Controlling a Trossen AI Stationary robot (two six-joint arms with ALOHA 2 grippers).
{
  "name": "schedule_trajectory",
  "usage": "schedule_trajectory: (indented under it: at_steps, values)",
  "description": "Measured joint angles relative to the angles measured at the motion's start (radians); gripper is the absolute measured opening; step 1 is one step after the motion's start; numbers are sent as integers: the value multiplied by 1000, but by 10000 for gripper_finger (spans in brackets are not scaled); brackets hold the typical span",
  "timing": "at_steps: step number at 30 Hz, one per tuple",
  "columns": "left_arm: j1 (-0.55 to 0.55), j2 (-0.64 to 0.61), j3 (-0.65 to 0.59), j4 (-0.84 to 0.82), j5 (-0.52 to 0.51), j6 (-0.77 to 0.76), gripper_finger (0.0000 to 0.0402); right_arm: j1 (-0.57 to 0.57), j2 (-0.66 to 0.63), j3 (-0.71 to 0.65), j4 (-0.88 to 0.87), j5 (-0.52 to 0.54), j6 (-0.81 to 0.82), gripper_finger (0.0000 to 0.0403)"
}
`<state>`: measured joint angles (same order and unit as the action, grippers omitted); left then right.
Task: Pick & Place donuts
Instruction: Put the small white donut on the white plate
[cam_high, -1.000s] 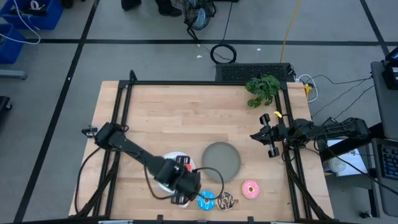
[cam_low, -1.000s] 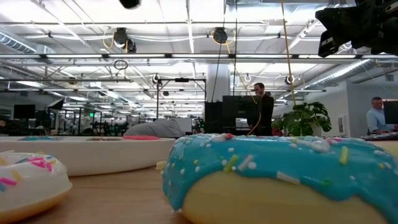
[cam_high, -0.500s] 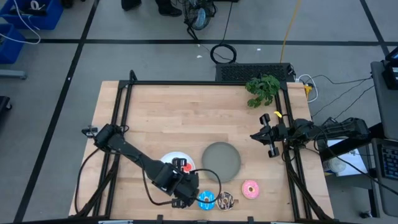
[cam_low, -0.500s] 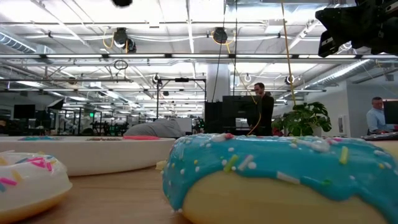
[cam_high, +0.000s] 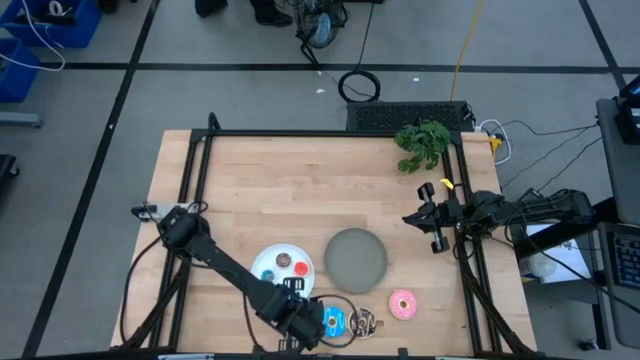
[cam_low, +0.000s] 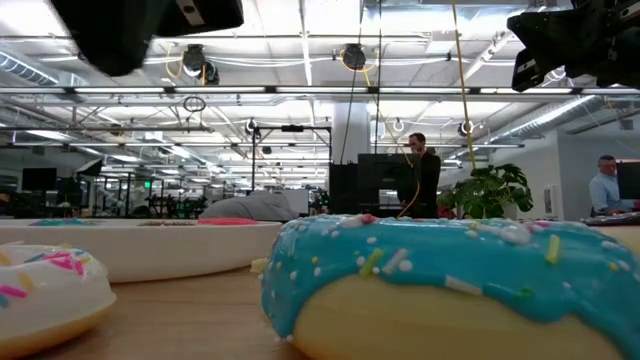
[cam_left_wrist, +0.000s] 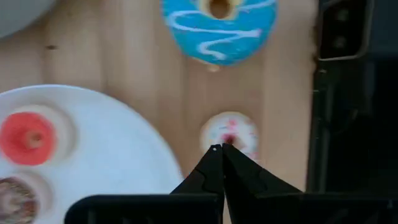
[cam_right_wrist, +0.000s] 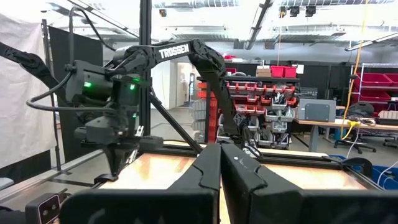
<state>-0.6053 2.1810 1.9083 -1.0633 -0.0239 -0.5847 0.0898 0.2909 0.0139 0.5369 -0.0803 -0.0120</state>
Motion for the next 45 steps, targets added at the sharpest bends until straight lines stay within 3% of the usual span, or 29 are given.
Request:
schedule_trajectory:
  at_steps: [4,8,14,19,29,32,35,39,45]
  values:
    - [-26,8,0,97,-4,64,3,0,1,0,2,0,0,0]
    - [-65,12,0,135,-88,151,16,0,1,0,1,0,0,0]
    - [-75,12,0,136,-116,95,53,0,1,0,0,0,0,0]
    - [-79,12,0,138,-114,74,61,0,1,0,0,0,0,0]
    - [-70,12,0,137,-82,116,8,0,1,1,-3,0,-3,0]
    - [-68,20,0,116,-86,130,9,0,1,1,-3,0,-3,0]
    - [-72,35,-1,85,-101,116,43,0,1,1,-3,0,-3,0]
    - [-74,29,0,80,-104,66,119,0,2,1,-2,0,-3,0]
    - [-86,45,0,82,-34,95,202,0,3,1,0,0,-3,0]
